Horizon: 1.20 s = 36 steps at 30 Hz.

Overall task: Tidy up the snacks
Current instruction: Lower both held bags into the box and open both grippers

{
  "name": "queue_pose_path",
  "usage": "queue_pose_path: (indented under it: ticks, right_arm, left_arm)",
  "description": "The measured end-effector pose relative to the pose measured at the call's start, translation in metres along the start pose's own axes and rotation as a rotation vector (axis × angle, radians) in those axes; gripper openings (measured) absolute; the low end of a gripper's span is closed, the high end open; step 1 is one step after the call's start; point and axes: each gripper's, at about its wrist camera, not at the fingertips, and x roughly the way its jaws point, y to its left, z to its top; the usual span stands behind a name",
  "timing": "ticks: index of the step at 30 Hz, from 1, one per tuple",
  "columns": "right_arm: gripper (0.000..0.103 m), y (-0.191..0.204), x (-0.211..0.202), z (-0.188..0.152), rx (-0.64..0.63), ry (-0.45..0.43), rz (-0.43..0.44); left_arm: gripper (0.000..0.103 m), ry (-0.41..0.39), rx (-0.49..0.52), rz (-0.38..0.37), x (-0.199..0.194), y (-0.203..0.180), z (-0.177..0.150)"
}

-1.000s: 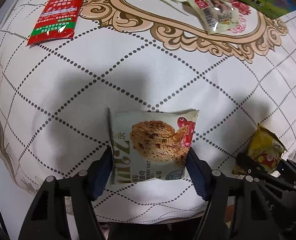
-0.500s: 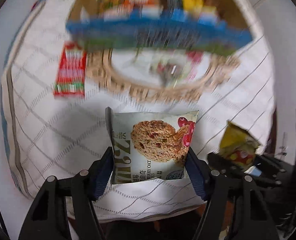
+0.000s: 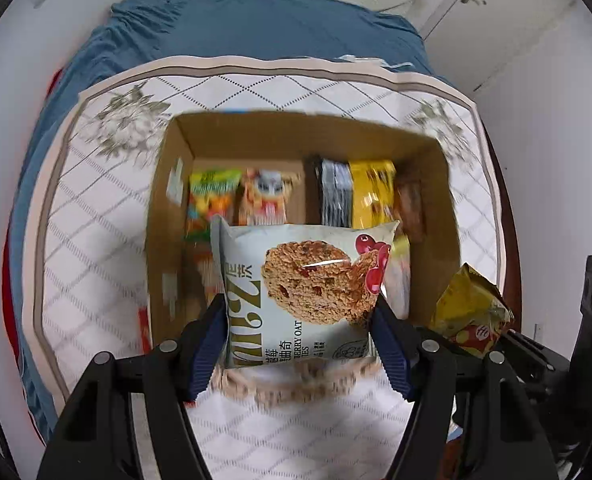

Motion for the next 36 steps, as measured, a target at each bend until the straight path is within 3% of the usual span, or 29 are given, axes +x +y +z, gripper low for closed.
queue_pose_path:
  ticks: [6, 10, 17, 18, 19, 21, 24, 27, 36]
  right_arm:
    - [0.052, 0.002, 0.052, 0.083, -0.019, 0.024, -0.076]
    - [0.052, -0.008, 0.089, 0.120, -0.006, 0.055, -0.112]
    - [0.054, -0.016, 0.134, 0.153, -0.013, 0.131, -0.138]
    - [0.063, -0.017, 0.139, 0.155, -0.013, 0.143, -0.143]
    - [0.084, -0.018, 0.143, 0.158, -0.017, 0.150, -0.151]
    - [0.096, -0.019, 0.149, 0.160, -0.025, 0.152, -0.177]
    - [0.096, -0.022, 0.153, 0.161, -0.019, 0.153, -0.187]
    - [0.096, -0.027, 0.153, 0.159, -0.011, 0.150, -0.200]
    - [0.097, -0.037, 0.136, 0.142, 0.021, 0.113, -0.239]
  left_arm:
    - [0.067, 0.099, -0.033, -0.022, 0.056, 0.014, 0.074]
    - [0.067, 0.147, -0.033, -0.025, 0.083, 0.014, 0.099]
    - [0.068, 0.199, -0.026, 0.008, 0.116, 0.012, 0.118]
    - [0.068, 0.202, -0.033, 0.010, 0.120, 0.012, 0.119]
    - [0.068, 0.198, -0.033, 0.017, 0.122, 0.012, 0.120]
    - [0.068, 0.188, -0.031, 0.024, 0.122, 0.011, 0.119]
    - [0.076, 0.171, -0.034, 0.022, 0.122, 0.010, 0.117]
    - [0.097, 0.155, -0.043, 0.033, 0.119, 0.013, 0.115]
    - [0.098, 0.065, -0.020, 0.074, 0.094, 0.012, 0.096]
